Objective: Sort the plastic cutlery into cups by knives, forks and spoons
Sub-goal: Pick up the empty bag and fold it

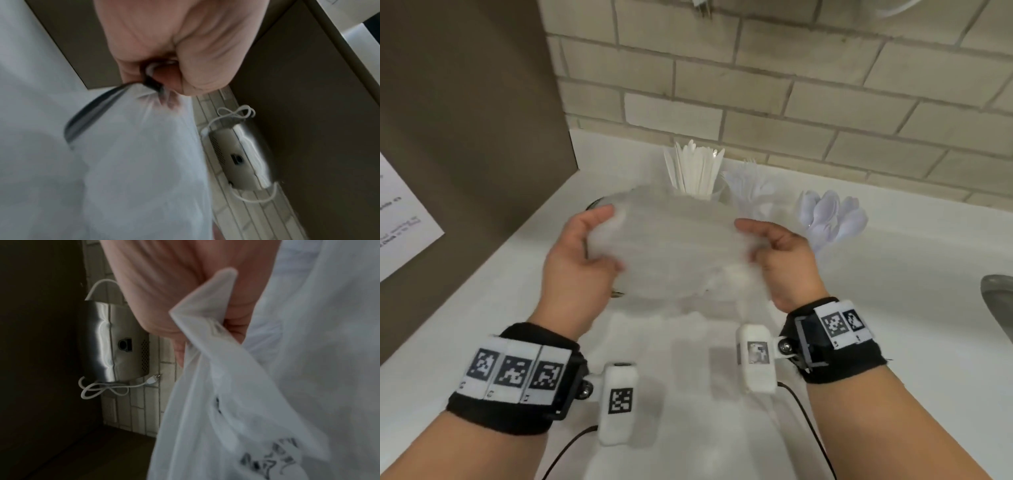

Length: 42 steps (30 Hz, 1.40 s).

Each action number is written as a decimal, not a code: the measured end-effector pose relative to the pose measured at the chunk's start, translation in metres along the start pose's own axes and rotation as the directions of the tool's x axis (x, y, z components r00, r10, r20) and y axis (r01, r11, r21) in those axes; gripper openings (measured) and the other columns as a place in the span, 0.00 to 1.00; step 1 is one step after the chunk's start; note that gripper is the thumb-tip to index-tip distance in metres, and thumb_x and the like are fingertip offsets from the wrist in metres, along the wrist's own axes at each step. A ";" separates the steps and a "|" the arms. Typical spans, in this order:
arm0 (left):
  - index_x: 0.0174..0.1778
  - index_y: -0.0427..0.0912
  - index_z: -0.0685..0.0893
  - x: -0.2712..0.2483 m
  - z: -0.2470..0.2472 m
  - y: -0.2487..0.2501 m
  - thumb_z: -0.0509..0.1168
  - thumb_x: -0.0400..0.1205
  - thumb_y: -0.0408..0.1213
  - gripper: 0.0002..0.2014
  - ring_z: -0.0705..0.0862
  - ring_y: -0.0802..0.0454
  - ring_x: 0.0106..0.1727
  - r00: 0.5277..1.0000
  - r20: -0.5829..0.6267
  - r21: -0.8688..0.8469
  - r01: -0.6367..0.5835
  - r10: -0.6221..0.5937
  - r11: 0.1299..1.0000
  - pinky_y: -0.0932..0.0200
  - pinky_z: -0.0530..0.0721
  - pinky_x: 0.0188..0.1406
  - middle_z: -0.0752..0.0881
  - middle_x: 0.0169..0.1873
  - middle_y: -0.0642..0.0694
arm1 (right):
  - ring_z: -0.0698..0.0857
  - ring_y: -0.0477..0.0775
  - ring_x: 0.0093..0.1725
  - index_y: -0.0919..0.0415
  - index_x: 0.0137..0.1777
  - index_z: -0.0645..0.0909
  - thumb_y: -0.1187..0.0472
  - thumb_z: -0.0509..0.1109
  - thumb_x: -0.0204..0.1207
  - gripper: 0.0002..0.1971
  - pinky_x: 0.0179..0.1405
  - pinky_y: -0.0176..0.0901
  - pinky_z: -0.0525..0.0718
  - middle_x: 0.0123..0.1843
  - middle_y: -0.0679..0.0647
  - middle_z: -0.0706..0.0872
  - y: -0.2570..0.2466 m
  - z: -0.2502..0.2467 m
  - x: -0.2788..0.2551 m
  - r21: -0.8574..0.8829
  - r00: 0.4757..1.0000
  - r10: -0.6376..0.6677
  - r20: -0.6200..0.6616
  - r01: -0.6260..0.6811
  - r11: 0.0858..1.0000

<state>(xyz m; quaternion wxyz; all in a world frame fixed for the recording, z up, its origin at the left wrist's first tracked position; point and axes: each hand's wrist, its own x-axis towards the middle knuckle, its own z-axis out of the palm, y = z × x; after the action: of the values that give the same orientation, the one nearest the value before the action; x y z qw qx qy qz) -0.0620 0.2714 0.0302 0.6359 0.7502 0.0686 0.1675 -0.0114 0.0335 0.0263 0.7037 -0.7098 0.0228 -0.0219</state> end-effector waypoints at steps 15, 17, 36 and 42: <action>0.76 0.63 0.61 -0.013 0.032 -0.001 0.70 0.72 0.54 0.37 0.64 0.50 0.80 0.812 0.584 0.711 -0.507 -0.007 0.487 0.46 0.49 0.79 0.73 0.73 0.55 | 0.87 0.53 0.52 0.57 0.68 0.79 0.78 0.61 0.66 0.30 0.47 0.42 0.87 0.64 0.59 0.85 -0.004 0.006 -0.016 0.178 0.943 0.025 0.333 -0.088 0.980; 0.64 0.51 0.77 -0.002 0.032 0.002 0.66 0.76 0.34 0.19 0.83 0.52 0.59 0.875 0.450 0.623 -0.451 0.178 0.639 0.62 0.69 0.61 0.86 0.54 0.52 | 0.82 0.47 0.57 0.50 0.72 0.74 0.74 0.62 0.63 0.35 0.48 0.36 0.83 0.69 0.52 0.80 -0.014 0.004 -0.015 0.304 0.926 -0.086 0.368 -0.033 0.952; 0.57 0.52 0.80 0.009 -0.002 0.007 0.58 0.85 0.30 0.13 0.90 0.48 0.49 0.947 0.255 -0.338 0.276 -0.195 0.900 0.51 0.86 0.40 0.91 0.52 0.50 | 0.81 0.56 0.25 0.50 0.42 0.86 0.70 0.65 0.77 0.14 0.23 0.38 0.71 0.37 0.55 0.87 0.008 0.003 -0.005 0.040 0.983 0.151 0.104 -0.156 0.987; 0.42 0.40 0.79 0.003 -0.005 0.002 0.51 0.83 0.19 0.16 0.87 0.53 0.40 0.908 0.251 -0.468 0.417 -0.335 0.779 0.66 0.87 0.33 0.90 0.30 0.50 | 0.86 0.59 0.33 0.63 0.44 0.84 0.67 0.61 0.76 0.10 0.36 0.49 0.82 0.35 0.60 0.88 0.008 -0.002 -0.009 0.330 0.942 0.243 0.233 -0.312 0.891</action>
<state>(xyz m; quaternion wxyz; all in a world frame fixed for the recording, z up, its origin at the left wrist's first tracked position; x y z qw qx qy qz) -0.0613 0.2763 0.0332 0.8356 0.5357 0.1210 -0.0095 -0.0202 0.0320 0.0179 0.8172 -0.5561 0.0545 0.1414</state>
